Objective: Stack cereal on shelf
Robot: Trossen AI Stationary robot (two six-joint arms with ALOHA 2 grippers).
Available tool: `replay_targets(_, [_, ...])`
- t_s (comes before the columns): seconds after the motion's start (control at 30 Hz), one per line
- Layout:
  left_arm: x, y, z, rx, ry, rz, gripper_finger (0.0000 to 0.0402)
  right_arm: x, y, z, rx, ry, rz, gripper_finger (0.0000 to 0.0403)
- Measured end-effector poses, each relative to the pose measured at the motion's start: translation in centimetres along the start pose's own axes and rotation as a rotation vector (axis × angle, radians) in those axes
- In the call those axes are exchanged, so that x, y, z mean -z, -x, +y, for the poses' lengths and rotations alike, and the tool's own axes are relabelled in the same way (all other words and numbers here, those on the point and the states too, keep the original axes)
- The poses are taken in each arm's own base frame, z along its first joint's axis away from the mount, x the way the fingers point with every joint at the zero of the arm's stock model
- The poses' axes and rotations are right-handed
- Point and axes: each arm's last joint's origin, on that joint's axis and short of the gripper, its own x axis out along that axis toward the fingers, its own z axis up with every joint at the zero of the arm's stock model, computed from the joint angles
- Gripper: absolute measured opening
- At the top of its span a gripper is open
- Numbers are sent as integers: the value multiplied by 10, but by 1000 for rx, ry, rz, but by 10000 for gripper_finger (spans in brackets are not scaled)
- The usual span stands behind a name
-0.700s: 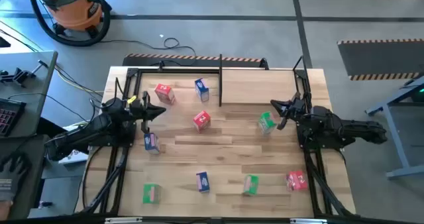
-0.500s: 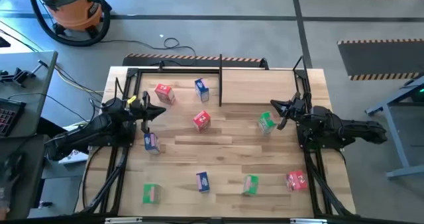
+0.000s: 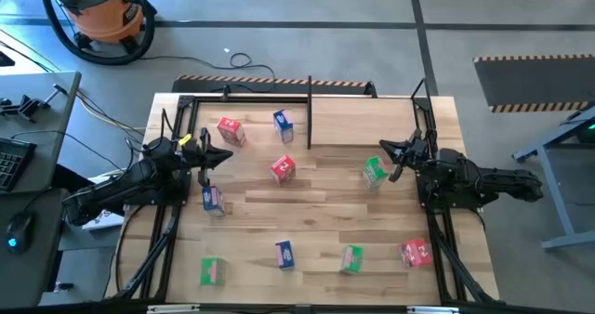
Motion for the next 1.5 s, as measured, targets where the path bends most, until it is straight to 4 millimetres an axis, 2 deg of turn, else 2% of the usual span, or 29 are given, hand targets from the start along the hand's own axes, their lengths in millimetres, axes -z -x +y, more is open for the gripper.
replay_targets(1.07, [0, 0, 0, 0, -1, 0, 1, 0, 0, 0, 0, 0, 0, 0])
replay_targets(1.3, [-6, 0, -1, 4, -69, -61, 1, 0, 0, 0, 0, 0, 0, 0])
replay_targets(1.5, [-10, 0, -1, 5, 11, -98, 1, 0, 0, 0, 0, -1, -1, 0])
